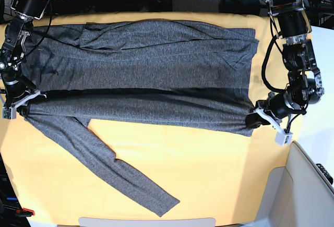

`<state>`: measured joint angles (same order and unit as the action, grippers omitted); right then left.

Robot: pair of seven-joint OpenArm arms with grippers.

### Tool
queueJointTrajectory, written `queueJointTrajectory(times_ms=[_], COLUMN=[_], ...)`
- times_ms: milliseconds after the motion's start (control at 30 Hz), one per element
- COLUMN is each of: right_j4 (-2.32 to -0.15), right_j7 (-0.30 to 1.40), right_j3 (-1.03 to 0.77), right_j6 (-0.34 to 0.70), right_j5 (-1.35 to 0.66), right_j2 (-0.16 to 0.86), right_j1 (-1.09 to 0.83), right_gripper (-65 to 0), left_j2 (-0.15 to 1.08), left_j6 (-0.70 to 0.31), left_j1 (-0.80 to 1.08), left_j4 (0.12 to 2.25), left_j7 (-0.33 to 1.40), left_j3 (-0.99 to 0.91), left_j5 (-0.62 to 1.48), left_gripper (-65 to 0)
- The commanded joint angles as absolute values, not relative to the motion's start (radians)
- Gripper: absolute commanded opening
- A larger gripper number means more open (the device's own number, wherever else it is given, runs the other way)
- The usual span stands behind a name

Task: Fold the T-shirt properly
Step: 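Lift the side edges and fold them over toward the collar edge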

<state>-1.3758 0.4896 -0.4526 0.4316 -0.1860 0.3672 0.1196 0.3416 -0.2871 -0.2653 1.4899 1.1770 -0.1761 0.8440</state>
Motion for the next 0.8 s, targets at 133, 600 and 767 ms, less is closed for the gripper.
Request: queueJointTrajectory(times_ms=[133, 600, 767], right_j4=[-1.395, -1.389, -1.388], right_j7=[0.461, 0.46, 0.46], right_j3=[-0.464, -0.463, -0.463], right_j6=[0.429, 0.429, 0.429], right_j5=[-0.189, -0.188, -0.188], right_j2=[0.392, 0.443, 0.446], right_j1=[0.108, 0.053, 0.035], right_gripper=[-65.0, -65.0, -65.0], left_j2=[0.357, 0.357, 0.357], left_j6=[-0.291, -0.292, -0.292], left_j1=[-0.223, -0.039, 0.012], left_j4=[1.624, 1.854, 1.888], left_j7=[1.213, 1.271, 1.274], left_j3=[-0.213, -0.278, -0.278], left_j5=[0.854, 0.854, 0.854], left_gripper=[-64.3, -64.3, -64.3])
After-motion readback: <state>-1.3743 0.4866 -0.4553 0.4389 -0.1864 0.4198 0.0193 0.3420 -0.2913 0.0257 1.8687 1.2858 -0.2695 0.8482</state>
